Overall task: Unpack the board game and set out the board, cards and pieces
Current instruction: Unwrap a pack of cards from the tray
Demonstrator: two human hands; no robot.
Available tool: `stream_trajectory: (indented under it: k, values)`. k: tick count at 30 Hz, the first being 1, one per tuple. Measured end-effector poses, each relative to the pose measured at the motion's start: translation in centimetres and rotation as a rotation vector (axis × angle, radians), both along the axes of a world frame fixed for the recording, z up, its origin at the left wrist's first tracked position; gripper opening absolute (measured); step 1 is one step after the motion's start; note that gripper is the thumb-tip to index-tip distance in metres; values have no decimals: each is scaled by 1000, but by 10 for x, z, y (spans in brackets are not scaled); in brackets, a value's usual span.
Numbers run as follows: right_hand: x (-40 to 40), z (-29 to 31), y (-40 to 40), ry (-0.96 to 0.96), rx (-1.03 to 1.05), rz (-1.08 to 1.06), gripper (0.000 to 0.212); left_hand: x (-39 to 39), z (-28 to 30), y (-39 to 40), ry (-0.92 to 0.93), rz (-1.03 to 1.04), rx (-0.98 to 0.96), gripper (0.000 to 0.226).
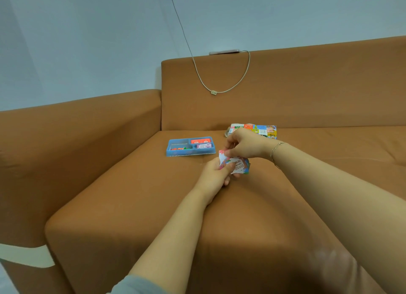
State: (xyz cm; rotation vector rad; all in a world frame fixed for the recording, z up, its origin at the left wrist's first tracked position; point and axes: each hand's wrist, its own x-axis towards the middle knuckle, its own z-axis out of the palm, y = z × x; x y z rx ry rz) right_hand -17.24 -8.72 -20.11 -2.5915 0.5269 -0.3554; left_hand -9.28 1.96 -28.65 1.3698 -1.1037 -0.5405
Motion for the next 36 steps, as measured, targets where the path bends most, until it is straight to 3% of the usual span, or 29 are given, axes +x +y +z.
stream_trajectory:
  k: [4, 10, 14, 19, 25, 31, 36]
  values:
    - [-1, -3, -1, -31, 35, -19, 18, 0, 0, 0, -8, 10, 16, 11]
    - [-1, 0, 1, 0, -2, 4, 5, -1, 0, 0, -12, 12, 11, 12]
    - [-2, -2, 1, -22, 47, -4, 19, -1, 0, 0, -8, 16, 22, 12]
    - [-2, 1, 2, 2, -26, 8, 5, -1, 0, 1, -20, 4, 13, 12]
    - [-2, -2, 0, -2, -20, -6, 25, 0, -1, -1, -15, 18, 36, 14]
    - [-1, -2, 0, 21, -7, 1, 14, -2, 0, 1, -4, 1, 16, 11]
    - [-3, -3, -1, -7, 12, 3, 22, -2, 1, 1, -2, -10, 27, 13]
